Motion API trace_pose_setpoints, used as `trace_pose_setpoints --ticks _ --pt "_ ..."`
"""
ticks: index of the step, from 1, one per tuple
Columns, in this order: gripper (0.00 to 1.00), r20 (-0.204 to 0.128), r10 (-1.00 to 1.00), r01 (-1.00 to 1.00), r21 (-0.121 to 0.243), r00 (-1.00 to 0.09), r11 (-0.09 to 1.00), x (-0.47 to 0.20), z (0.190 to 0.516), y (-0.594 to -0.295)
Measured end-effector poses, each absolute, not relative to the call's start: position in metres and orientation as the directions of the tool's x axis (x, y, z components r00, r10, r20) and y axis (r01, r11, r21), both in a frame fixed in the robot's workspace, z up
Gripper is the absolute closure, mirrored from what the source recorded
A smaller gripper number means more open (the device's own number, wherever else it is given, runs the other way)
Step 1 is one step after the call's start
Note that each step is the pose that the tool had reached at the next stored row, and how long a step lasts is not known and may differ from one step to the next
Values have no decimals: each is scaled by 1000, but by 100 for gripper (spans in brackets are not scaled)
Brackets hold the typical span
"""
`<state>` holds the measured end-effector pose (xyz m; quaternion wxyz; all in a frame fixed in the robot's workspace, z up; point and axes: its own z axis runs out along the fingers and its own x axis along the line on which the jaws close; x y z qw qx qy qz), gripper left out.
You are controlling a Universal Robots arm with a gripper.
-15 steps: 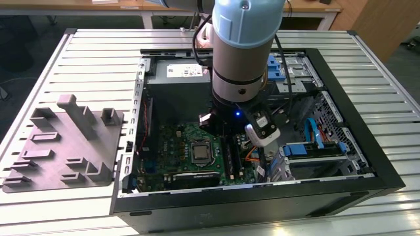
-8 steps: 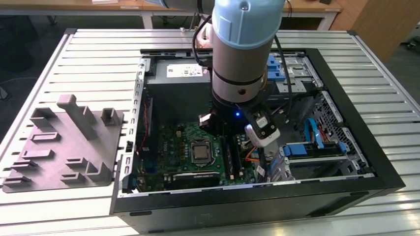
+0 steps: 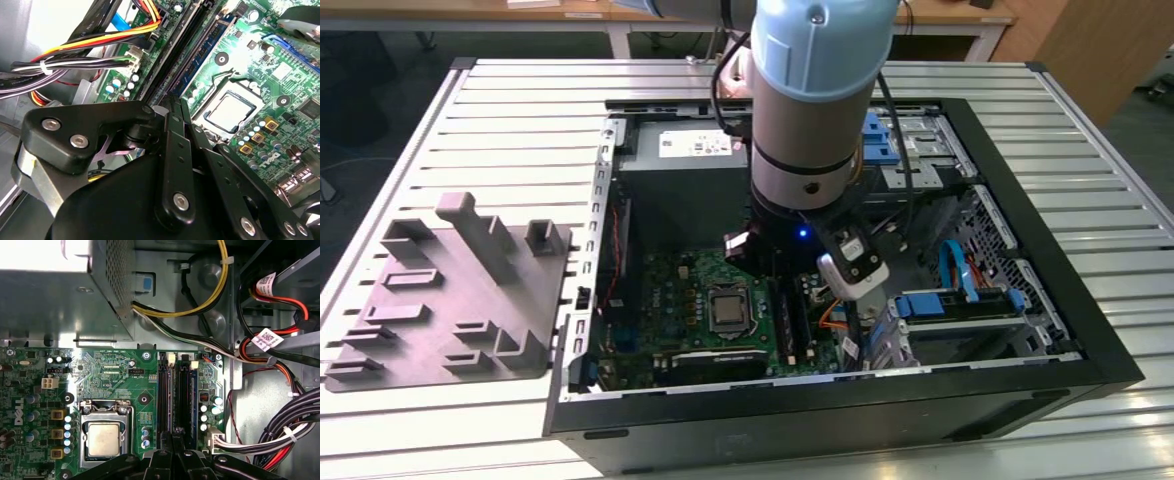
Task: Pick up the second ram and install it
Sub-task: 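Insert the second ram into the second slot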
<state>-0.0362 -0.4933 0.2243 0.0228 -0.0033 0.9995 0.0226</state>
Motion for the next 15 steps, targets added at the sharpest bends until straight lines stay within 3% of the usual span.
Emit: trace_pose_setpoints --ticks 15 --pt "89 -46 9 7 45 -999 999 -36 223 -493"
